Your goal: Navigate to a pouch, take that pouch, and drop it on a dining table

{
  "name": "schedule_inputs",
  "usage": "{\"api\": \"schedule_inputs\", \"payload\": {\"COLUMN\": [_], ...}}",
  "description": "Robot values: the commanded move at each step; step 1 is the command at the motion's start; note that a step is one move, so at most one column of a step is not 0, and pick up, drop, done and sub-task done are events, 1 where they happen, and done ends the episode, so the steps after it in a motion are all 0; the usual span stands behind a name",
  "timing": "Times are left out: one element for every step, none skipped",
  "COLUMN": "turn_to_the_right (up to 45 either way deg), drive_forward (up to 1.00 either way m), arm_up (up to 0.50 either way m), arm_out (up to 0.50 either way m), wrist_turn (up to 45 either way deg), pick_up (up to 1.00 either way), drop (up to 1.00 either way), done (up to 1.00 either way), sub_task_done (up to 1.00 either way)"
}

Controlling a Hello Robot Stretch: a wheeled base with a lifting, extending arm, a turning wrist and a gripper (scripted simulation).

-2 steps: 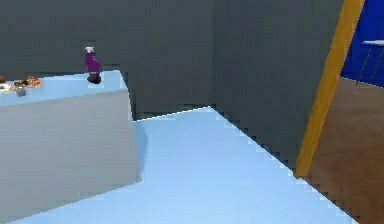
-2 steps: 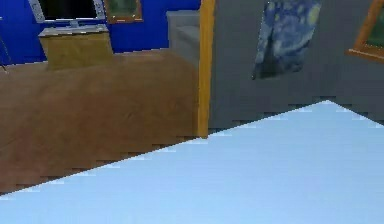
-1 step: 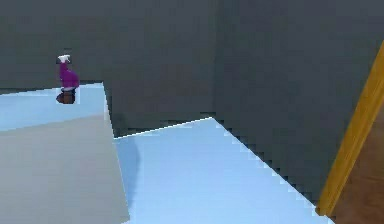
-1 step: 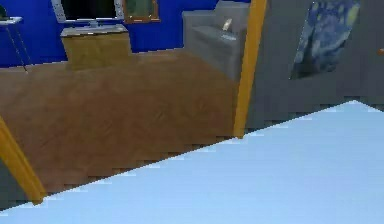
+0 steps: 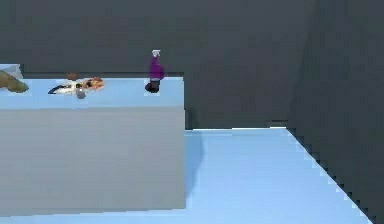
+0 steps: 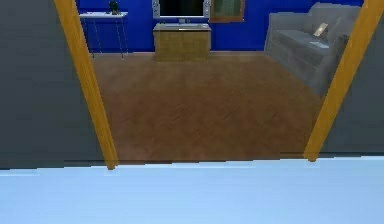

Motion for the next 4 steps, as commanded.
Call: {"api": "schedule_inputs", "payload": {"turn_to_the_right": [0.0,0.0,-45.0,-45.0], "drive_forward": [0.05,0.5,0.0,0.0], "arm_up": [0.0,0.0,0.0,0.0], "arm_out": [0.0,0.0,0.0,0.0], "wrist_turn": [0.0,0.0,0.0,0.0], "pick_up": [0.0,0.0,0.0,0.0], "drop": [0.0,0.0,0.0,0.0], "done": [0.0,0.0,0.0,0.0], "sub_task_done": [0.0,0.0,0.0,0.0]}}
